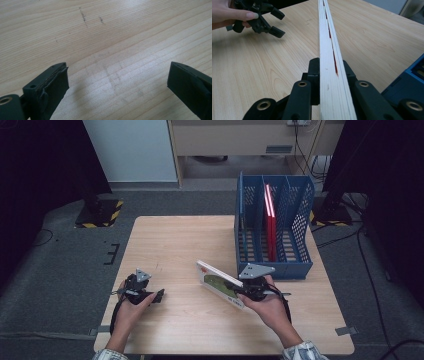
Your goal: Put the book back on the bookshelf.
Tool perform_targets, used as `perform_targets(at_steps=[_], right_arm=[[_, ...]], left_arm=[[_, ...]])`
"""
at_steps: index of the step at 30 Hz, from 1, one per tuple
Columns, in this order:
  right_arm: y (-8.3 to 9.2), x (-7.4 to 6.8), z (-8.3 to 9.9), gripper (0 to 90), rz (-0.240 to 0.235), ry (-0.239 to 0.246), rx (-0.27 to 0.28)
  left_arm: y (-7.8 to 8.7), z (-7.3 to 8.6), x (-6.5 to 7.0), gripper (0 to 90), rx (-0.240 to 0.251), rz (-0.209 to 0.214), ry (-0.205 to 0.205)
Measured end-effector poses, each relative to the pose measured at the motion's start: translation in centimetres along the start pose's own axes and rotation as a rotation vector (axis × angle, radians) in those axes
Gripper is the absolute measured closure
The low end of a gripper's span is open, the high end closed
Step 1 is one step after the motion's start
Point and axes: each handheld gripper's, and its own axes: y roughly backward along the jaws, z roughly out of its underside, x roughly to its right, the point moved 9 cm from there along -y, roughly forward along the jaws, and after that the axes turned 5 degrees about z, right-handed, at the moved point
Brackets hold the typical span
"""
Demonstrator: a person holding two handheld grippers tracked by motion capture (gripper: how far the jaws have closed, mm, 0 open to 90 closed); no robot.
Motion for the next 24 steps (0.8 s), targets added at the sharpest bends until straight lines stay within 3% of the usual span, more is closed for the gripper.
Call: perform_targets(at_steps=[24], right_arm=[[2.2,1.0,1.2,75.9,0.024,-0.031,0.013]], left_arm=[[0.0,0.1,-0.3,2.6,-0.003,-0.013,0.012]])
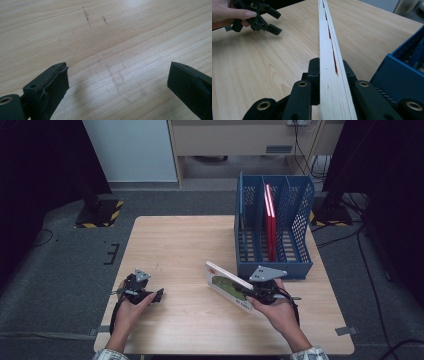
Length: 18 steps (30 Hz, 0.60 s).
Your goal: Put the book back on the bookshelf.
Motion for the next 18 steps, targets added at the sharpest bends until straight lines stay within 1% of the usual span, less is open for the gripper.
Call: perform_targets(at_steps=[9,11,12,14,18], right_arm=[[1.3,0.6,0.2,76.0,0.014,-0.014,0.012],[1.6,0.7,0.1,75.9,0.018,-0.019,0.016],[2.0,0.9,0.1,75.9,0.021,-0.022,0.023],[2.1,0.9,0.1,76.0,0.022,-0.025,0.024],[2.9,1.1,-0.1,75.9,0.027,-0.033,0.033]], left_arm=[[0.0,0.0,-0.1,2.7,-0.002,-0.005,0.001],[0.0,-0.1,-0.1,2.7,0.004,-0.006,0.003],[0.0,0.0,-0.2,2.7,0.002,-0.008,0.003],[0.0,0.0,-0.2,2.7,0.0,-0.009,0.002],[0.0,0.0,-0.2,2.7,-0.002,-0.01,0.001]])
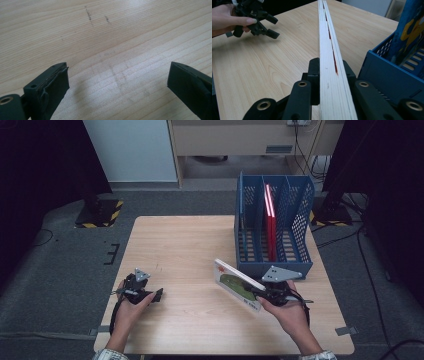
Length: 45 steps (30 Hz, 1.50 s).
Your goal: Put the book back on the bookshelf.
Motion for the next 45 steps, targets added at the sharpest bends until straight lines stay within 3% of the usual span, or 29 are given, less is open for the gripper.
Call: perform_targets(at_steps=[25,45], right_arm=[[4.0,1.9,-1.9,76.0,0.062,-0.034,0.039],[6.7,5.1,-1.8,76.0,0.148,-0.084,0.056]], left_arm=[[-0.2,0.2,0.0,2.7,-0.012,-0.003,-0.001],[-0.2,0.2,-0.1,2.9,-0.013,-0.008,0.001]])
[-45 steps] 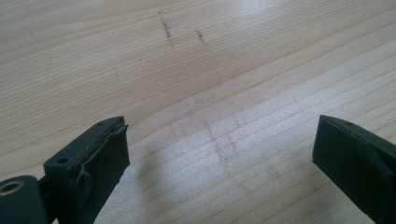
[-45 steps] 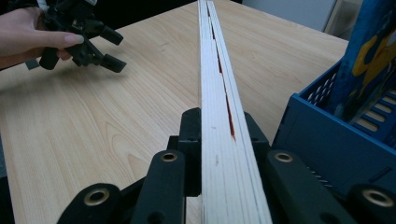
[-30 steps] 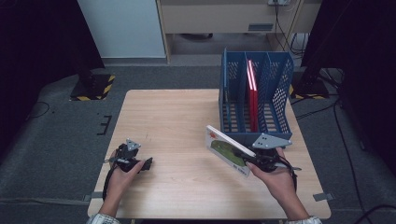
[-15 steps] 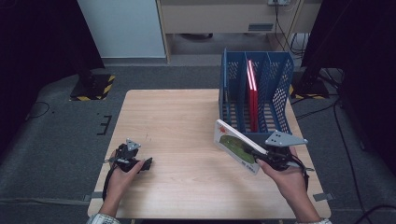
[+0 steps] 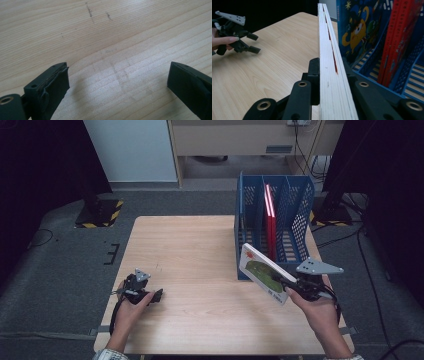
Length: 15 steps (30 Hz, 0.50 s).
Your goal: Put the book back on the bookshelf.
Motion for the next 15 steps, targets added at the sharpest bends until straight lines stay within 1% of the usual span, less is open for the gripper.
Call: perform_targets(at_steps=[2,4,11,13,15], right_arm=[[0.1,0.1,0.0,76.0,0.005,-0.002,0.001],[0.4,0.6,0.0,75.9,0.02,-0.013,0.001],[1.3,1.7,-0.4,76.0,0.054,-0.024,0.011],[1.4,1.9,-0.4,76.0,0.057,-0.029,0.009],[1.6,2.4,-0.5,76.0,0.071,-0.031,0.012]], left_arm=[[0.0,0.0,0.0,2.9,0.001,-0.001,0.0],[0.0,0.0,0.0,2.9,0.0,-0.001,0.0],[0.0,0.0,0.0,2.9,0.0,-0.002,-0.001],[0.0,0.0,0.0,2.9,0.001,-0.002,-0.001],[0.0,0.0,0.0,2.9,0.001,-0.002,-0.001]])
